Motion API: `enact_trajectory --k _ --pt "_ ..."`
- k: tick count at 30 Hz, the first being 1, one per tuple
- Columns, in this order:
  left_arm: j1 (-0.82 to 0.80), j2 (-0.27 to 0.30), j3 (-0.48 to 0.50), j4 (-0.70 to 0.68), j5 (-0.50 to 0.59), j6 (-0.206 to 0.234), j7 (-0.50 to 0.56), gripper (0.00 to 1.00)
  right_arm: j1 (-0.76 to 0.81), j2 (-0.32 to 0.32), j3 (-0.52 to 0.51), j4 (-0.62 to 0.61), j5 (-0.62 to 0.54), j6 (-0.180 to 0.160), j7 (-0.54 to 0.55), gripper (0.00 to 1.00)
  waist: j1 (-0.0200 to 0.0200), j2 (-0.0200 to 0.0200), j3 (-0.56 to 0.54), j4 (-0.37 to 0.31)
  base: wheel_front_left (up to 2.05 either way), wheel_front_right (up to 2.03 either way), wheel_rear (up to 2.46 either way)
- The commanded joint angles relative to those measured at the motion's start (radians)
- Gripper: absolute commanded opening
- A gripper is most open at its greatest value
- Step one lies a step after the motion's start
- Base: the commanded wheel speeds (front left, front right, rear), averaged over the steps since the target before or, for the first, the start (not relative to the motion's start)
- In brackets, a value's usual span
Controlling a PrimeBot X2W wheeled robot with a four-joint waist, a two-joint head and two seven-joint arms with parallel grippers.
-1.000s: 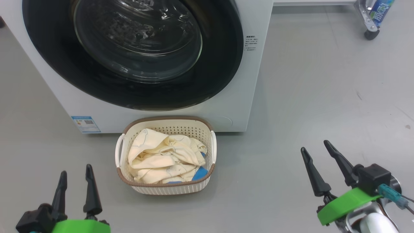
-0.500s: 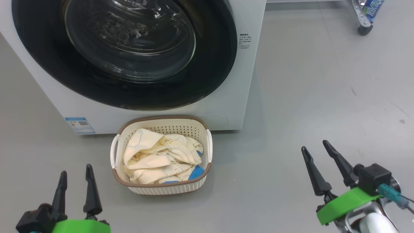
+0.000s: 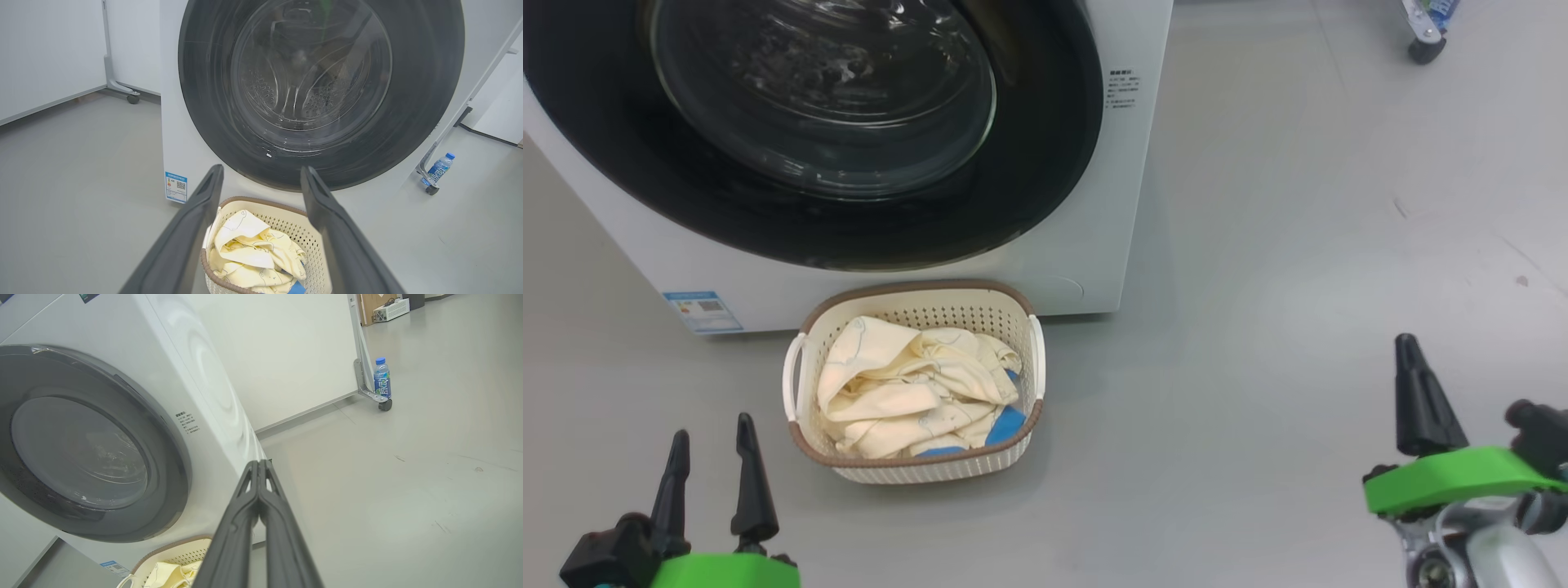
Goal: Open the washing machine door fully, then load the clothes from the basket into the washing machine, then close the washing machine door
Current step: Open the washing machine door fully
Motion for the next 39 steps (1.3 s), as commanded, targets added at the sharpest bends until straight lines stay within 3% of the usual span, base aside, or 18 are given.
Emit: enact_trajectory --k 1,9,11,18,21,23,29,39 --pt "-0.043 0.015 0.038 -0.034 0.004 0.000 -0.011 1.00 -0.058 -0.007 0.001 -0.025 0.053 -0.003 -0.010 0.00 0.0000 0.0000 0.014 -0.009 0.00 0.00 0.00" --pt "-0.051 0.015 0.039 -0.043 0.019 0.000 -0.011 1.00 -0.098 0.006 -0.114 0.015 0.495 -0.003 -0.010 0.00 0.0000 0.0000 0.061 -0.037 0.00 0.00 0.00" --pt "-0.053 0.016 0.039 -0.045 0.020 0.000 -0.011 1.00 -0.103 0.004 -0.121 0.021 0.560 -0.003 -0.010 0.00 0.0000 0.0000 0.067 -0.040 0.00 0.00 0.00" --pt "-0.067 0.022 0.031 -0.070 0.026 0.000 -0.011 1.00 -0.157 -0.074 -0.114 0.028 0.942 -0.003 -0.008 0.00 0.0000 0.0000 0.132 -0.054 0.00 0.00 0.00" --pt "-0.071 0.024 0.026 -0.083 0.027 0.000 -0.011 1.00 -0.191 -0.101 -0.121 -0.007 1.093 -0.003 0.042 0.00 0.0000 0.0000 0.172 -0.055 0.00 0.00 0.00" --pt "-0.078 0.029 0.022 -0.095 0.029 0.000 -0.011 1.00 -0.225 -0.114 -0.173 -0.036 1.214 -0.003 0.136 0.00 0.0000 0.0000 0.220 -0.050 0.00 0.00 0.00" --pt "-0.100 0.051 0.016 -0.123 0.038 0.000 -0.011 1.00 -0.318 -0.091 -0.331 -0.036 1.316 -0.003 0.333 0.00 0.0000 0.0000 0.308 -0.034 0.00 0.00 0.00" --pt "-0.118 0.076 0.003 -0.175 0.053 0.000 -0.011 1.00 -0.537 -0.070 -0.442 0.034 1.270 -0.003 0.613 0.00 0.0000 0.0000 0.416 0.008 0.00 0.00 0.00"
